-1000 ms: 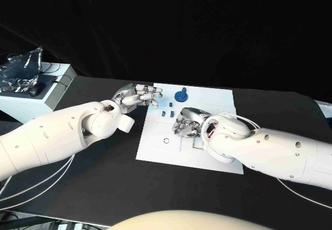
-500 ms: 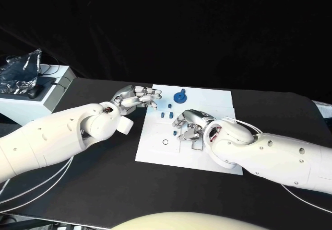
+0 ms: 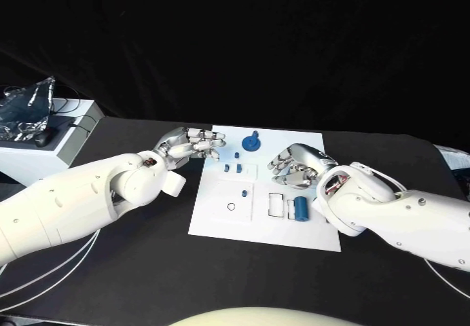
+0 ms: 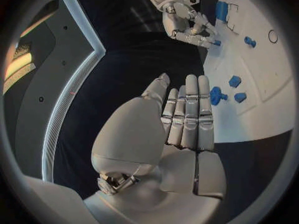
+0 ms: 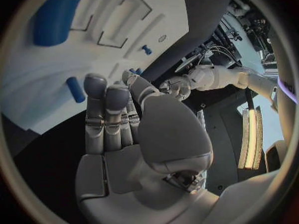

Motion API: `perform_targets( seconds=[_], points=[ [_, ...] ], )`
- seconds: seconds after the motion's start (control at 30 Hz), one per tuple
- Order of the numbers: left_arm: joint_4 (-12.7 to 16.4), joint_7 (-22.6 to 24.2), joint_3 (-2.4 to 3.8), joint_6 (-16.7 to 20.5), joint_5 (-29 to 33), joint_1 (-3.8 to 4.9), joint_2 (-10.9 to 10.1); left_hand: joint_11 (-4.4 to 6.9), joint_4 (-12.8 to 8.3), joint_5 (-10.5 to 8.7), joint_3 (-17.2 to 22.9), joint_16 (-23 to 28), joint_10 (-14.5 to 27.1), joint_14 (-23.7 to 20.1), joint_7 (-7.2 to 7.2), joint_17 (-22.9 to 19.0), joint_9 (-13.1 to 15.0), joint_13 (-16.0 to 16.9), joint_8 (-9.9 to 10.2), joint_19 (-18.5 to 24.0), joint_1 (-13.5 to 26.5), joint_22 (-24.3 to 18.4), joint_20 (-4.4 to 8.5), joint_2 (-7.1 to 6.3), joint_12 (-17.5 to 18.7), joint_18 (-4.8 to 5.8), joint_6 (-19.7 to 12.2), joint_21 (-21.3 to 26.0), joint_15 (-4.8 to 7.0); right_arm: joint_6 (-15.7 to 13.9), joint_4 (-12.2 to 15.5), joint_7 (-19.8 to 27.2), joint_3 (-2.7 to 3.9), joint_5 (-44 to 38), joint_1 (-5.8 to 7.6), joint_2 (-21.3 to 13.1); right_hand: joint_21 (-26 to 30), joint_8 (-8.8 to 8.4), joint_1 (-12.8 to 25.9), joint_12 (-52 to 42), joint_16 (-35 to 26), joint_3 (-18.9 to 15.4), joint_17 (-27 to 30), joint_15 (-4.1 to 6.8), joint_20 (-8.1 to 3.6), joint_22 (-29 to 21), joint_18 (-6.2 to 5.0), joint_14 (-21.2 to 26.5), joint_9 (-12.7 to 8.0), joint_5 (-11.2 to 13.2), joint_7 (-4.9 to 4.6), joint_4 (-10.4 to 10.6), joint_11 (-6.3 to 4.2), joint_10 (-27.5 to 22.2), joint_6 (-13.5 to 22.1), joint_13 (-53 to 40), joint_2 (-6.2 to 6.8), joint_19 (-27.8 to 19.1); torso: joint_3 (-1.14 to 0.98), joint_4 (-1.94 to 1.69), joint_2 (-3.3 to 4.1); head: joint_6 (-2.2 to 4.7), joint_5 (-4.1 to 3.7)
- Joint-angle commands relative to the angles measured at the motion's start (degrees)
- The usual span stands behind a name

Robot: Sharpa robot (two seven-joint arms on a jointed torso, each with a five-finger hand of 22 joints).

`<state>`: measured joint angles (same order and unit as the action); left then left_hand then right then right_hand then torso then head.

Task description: Assemble the parts on the task board

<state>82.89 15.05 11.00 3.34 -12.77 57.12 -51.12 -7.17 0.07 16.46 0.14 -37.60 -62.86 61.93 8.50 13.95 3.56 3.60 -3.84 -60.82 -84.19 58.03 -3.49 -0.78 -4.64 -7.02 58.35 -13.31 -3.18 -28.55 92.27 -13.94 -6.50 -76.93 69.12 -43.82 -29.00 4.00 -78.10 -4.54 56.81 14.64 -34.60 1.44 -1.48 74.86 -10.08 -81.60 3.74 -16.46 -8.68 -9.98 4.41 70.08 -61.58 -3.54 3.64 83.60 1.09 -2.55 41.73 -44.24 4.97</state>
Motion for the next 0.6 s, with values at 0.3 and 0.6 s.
perform_targets(
  seconds=[0.3, 0.6],
  points=[
    [0.30, 0.90, 0.03, -0.40, 0.12, -1.05, -0.27, 0.11, -0.20, -0.08, -0.64, 0.24, 0.16, -0.27, 0.12, -0.11, 0.04, -0.05, 0.07, -0.46, -0.48, 0.08, -0.04, 0.54, -0.28, 0.26, -0.20, 0.46, -0.02, 6.36, -4.23, 9.30, 0.23, -5.95, 3.76, -3.74, -14.13, -0.33, 1.23, 0.38, 2.07, -5.59, -2.46, 1.18, -1.88, 5.82, 3.20, 0.69, -0.03, -1.51, 0.68, 1.49, -2.09, 6.83, -0.95, -1.00, 2.28, 3.20, -0.31, 0.63, -0.36, 1.29, -1.20],
    [0.37, 0.95, 0.04, -0.48, 0.12, -1.48, -0.33, 0.11, -0.20, -0.08, -0.64, 0.24, 0.16, -0.27, 0.12, -0.11, 0.04, -0.05, 0.07, -0.46, -0.48, 0.08, -0.04, 0.54, -0.28, 0.26, -0.20, 0.46, -0.02, 9.56, -5.80, 6.39, 0.21, -12.48, 4.14, -3.68, -14.03, -0.23, 1.90, 0.61, 2.05, -11.16, -3.50, 0.00, -1.33, 5.61, 3.16, 0.57, 0.10, -2.59, 0.13, 4.66, -0.23, 1.30, 0.29, -0.34, 3.83, 2.72, -0.24, 0.59, -0.27, 1.45, -1.63]
  ],
)
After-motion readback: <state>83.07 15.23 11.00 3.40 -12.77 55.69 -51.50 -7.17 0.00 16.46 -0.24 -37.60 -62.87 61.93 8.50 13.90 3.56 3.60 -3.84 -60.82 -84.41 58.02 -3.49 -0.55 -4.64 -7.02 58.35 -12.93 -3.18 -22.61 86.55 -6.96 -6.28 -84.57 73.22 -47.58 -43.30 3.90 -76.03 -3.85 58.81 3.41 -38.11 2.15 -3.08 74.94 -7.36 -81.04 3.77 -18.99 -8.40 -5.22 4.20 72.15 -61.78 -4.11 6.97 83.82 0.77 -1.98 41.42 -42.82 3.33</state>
